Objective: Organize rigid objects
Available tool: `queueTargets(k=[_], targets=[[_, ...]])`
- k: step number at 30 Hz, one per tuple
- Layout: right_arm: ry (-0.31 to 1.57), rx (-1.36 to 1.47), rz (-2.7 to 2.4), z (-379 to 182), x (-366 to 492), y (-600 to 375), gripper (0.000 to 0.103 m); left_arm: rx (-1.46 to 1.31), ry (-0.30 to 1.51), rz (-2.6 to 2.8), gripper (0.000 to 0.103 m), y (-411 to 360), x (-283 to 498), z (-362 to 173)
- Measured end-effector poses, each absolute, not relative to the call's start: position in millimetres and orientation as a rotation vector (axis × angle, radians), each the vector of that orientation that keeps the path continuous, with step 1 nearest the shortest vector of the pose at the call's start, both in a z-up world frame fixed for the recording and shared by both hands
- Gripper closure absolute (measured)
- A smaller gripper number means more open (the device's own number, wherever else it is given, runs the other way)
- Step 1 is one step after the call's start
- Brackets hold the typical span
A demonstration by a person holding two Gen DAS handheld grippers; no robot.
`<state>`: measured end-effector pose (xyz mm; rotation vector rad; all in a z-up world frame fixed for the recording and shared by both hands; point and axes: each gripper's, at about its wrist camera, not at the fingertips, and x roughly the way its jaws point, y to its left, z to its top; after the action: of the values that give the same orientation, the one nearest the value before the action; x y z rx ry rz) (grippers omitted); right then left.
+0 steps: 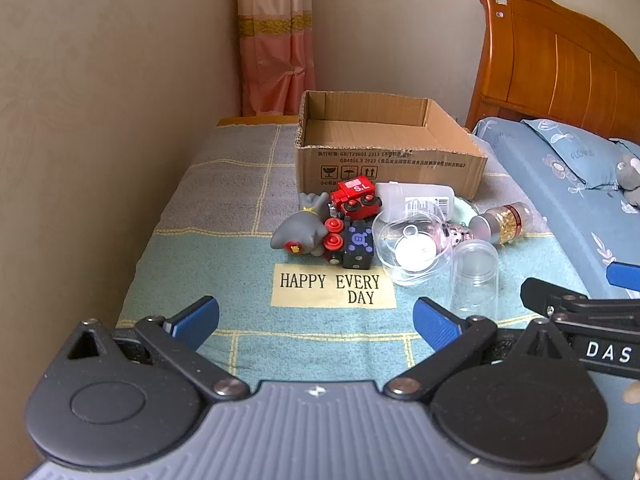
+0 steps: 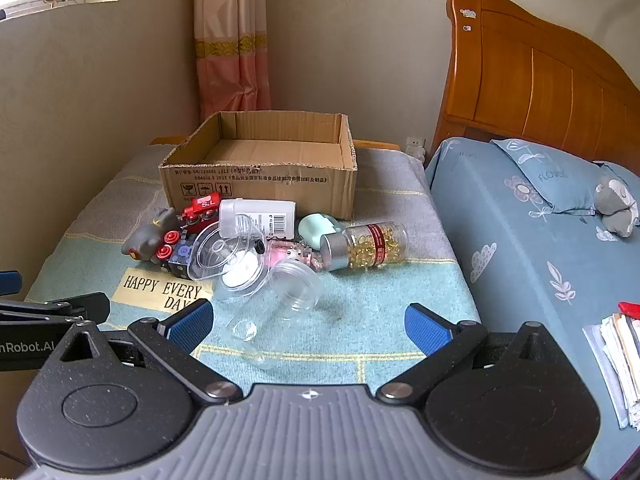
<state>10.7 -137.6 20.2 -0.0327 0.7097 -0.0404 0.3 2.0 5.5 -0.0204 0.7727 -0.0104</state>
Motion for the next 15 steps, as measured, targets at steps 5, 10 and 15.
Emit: queueTargets(k=[5,10,15], targets=[[0.705,-0.03,-0.039,21.0,9.7,-138.6,0.0,-0.019,0.765,-0.007,0.001,1.6,-0.6,6.0],[0.7,-0.029,-0.04,21.7,8.2,-138.7,0.0,-0.022,0.764,-0.008,0.001,0.4,0.2,6.2],[0.7,-0.03,-0.039,23.4,8.2,-138.4,0.0,-0.021,0.759,-0.007,0.001,1.7,-1.5,7.5]])
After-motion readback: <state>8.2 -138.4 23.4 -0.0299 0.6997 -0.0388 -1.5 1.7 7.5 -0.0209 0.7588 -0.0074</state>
